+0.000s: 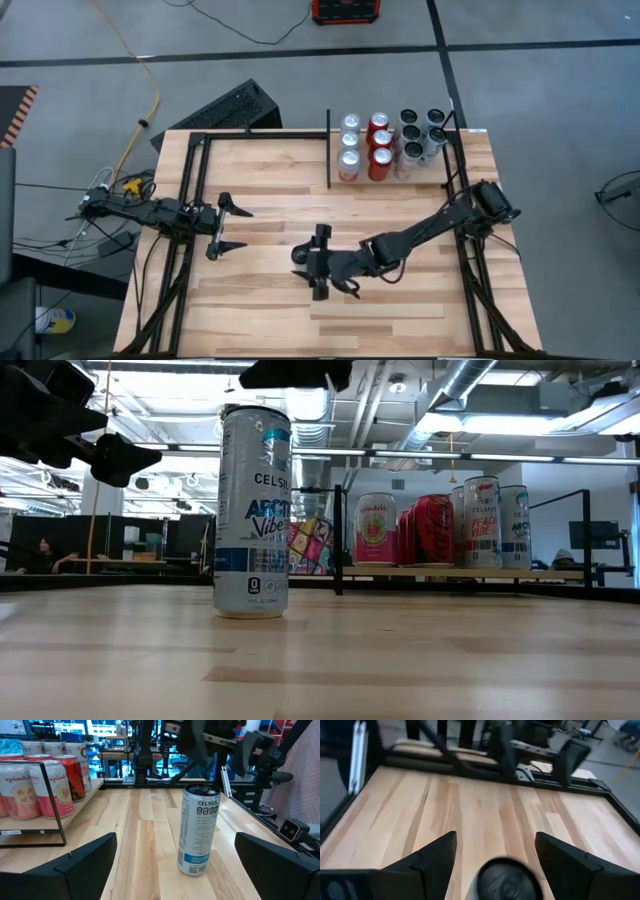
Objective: Place canned beverage on shelf
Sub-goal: Put the black blue soda can on the shelf
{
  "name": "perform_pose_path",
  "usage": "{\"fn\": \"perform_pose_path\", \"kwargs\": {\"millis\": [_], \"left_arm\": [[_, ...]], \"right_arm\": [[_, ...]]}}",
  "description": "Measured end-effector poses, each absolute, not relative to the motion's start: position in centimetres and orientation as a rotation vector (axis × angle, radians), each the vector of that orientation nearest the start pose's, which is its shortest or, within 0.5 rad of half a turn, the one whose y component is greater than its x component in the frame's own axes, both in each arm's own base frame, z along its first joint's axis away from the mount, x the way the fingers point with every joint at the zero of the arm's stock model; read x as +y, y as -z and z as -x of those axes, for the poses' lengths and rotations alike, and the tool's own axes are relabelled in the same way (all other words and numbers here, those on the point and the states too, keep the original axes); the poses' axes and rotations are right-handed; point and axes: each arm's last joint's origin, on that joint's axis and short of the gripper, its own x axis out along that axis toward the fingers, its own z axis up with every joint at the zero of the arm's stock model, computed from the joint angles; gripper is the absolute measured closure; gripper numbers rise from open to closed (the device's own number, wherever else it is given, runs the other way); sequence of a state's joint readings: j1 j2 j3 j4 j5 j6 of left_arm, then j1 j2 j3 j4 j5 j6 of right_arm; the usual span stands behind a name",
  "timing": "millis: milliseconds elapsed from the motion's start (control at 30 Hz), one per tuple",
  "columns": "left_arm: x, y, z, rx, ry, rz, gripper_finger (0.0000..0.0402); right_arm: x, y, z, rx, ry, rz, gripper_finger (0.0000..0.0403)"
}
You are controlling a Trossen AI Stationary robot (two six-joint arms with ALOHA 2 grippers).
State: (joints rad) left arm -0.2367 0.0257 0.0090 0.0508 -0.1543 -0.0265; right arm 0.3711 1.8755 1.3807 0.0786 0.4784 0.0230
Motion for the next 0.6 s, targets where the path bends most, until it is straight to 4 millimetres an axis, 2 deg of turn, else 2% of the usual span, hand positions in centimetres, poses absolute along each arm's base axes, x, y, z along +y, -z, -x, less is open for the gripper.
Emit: {"fn": "perform_pose_path", "kwargs": {"millis": [233,433,600], "left_arm": [[-1.87,-16.93,-9.67,-0.032,0.083,0.033,0.0010],[-1.88,-16.92,-9.67,-0.031,0.083,0.033,0.0010],[-1.88,-16.92,-9.67,-0.031,0.083,0.033,0.0010]], "right_arm": [[15.25,-25.94,-39.51,0.379,0.175,0.203,0.0106],[14.32,-25.97,-39.90,0.365,0.216,0.108,0.0106],[14.46,-25.93,-39.85,0.364,0.214,0.075,0.0106]]}}
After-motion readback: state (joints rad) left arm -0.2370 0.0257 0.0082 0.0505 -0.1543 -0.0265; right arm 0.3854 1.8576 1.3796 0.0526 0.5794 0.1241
